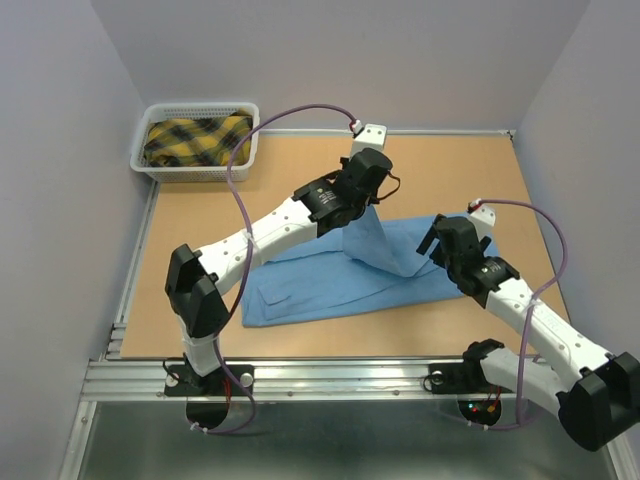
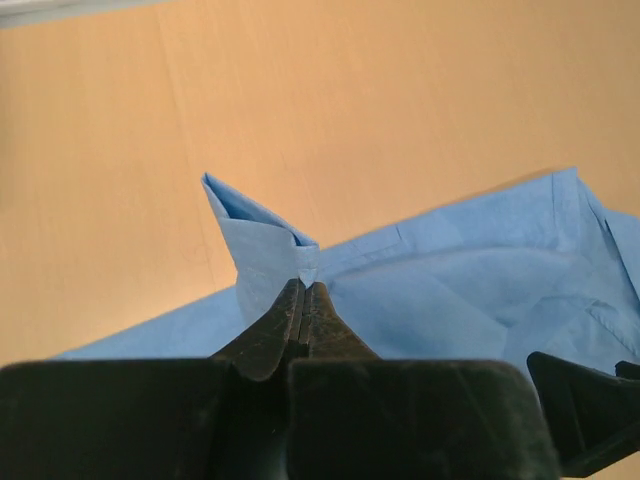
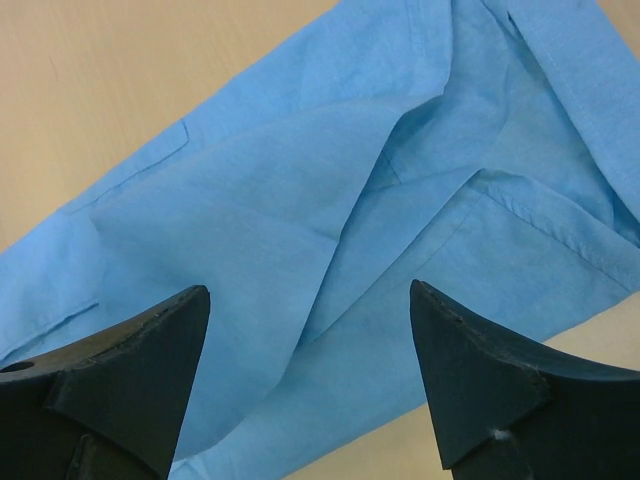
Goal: Fold and stack the long sleeve shirts
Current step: Fold the shirt
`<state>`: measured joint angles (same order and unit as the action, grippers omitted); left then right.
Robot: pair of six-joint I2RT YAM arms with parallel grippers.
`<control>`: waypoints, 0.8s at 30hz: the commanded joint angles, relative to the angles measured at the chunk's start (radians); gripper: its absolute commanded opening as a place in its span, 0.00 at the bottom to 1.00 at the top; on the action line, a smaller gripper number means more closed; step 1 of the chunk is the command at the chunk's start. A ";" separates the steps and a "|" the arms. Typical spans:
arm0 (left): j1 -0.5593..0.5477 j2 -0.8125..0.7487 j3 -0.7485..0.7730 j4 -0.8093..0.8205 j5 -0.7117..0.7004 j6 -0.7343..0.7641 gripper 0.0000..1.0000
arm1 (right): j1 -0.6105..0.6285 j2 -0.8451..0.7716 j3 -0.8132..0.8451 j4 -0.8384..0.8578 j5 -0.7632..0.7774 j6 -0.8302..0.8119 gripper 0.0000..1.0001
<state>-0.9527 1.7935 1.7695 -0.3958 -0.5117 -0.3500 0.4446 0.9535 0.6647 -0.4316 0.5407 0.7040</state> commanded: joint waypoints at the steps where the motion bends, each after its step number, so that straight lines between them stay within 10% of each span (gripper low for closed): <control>1: 0.012 -0.092 -0.039 0.051 -0.034 0.100 0.00 | -0.040 0.040 0.121 0.014 0.035 -0.004 0.85; 9: 0.065 -0.201 -0.059 0.140 0.067 0.175 0.00 | -0.328 0.224 0.231 0.028 -0.269 -0.046 0.84; 24: 0.097 -0.174 -0.001 0.368 0.208 0.417 0.00 | -0.465 0.386 0.279 0.168 -0.533 0.023 0.84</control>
<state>-0.8665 1.6215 1.6859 -0.1425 -0.3386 -0.0177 0.0006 1.3396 0.8909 -0.3477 0.0601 0.7055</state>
